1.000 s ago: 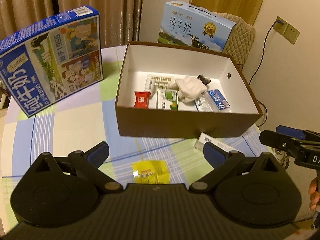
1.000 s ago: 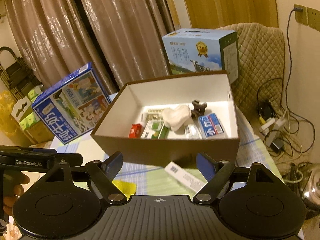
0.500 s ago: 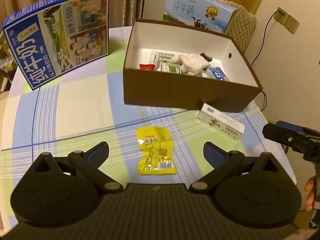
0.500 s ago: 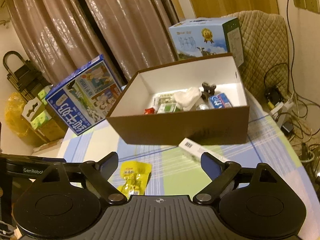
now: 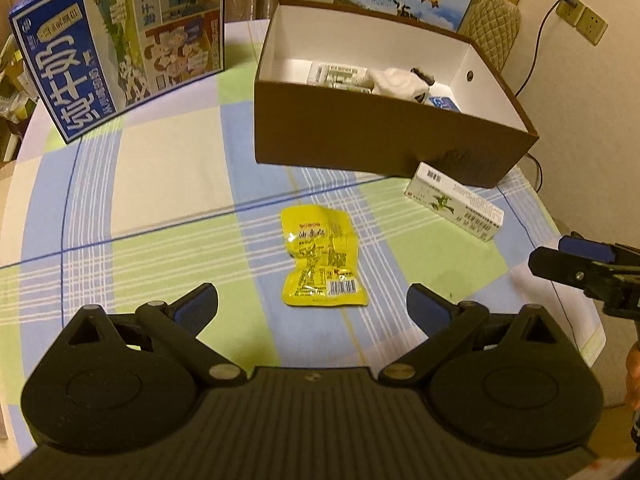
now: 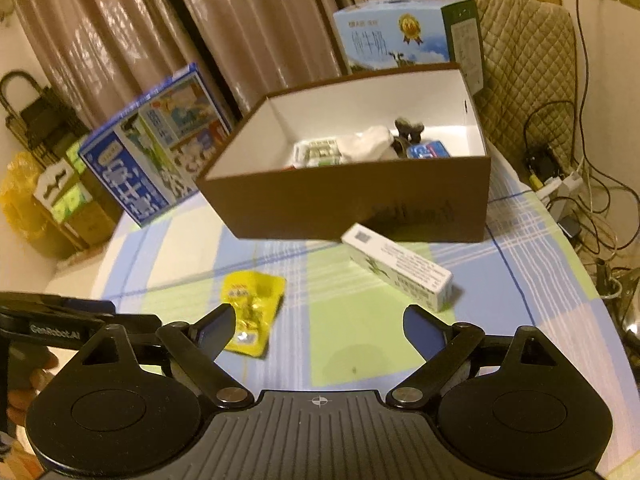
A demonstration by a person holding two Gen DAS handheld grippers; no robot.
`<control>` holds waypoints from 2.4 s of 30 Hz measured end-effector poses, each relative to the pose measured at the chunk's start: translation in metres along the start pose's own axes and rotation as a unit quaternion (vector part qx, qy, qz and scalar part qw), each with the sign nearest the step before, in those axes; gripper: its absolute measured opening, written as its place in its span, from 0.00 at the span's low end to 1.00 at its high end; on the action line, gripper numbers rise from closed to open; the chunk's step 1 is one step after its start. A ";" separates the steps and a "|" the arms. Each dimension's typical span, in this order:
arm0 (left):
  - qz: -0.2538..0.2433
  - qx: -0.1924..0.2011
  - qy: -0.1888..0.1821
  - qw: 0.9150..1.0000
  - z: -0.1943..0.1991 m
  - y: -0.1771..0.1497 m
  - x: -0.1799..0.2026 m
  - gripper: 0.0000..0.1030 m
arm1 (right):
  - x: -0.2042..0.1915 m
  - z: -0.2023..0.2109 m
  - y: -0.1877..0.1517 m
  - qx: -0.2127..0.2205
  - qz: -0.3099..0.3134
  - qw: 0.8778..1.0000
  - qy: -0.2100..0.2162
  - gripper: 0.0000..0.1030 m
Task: Organize objects
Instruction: 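Withdraw both tools from the box toward the yellow packet and white medicine box, then grasp the yellow snack packet with left tool while right tool grasps the white medicine box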
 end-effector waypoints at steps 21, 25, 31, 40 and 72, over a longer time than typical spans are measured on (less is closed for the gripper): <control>-0.005 -0.012 0.018 1.000 -0.046 -0.003 0.002 0.96 | 0.040 -0.054 0.017 -0.027 0.073 0.996 -0.050 0.72; 0.001 -0.015 0.025 1.000 -0.054 -0.001 -0.003 0.96 | 0.043 -0.074 0.027 -0.030 0.101 0.993 -0.047 0.65; 0.008 -0.019 0.034 0.999 -0.065 -0.001 -0.007 0.96 | 0.041 -0.103 0.036 -0.043 0.144 0.988 -0.042 0.59; 0.004 -0.026 0.036 0.999 -0.080 0.000 -0.007 0.95 | 0.040 -0.133 0.037 -0.067 0.193 0.977 -0.056 0.50; -0.091 -0.023 0.012 0.996 -0.139 0.023 0.027 0.68 | 0.040 -0.084 -0.010 -0.107 0.081 0.988 -0.076 0.22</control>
Point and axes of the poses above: each gripper's, at about its wrist camera, not at the fingertips, and z roughly against the way its jaws point, x to its right, y to its top, the point moved 2 cm from there along -z, roughly the way its jaws point, and after that the axes turned 2 degrees about -y, right-handed, at the moved point
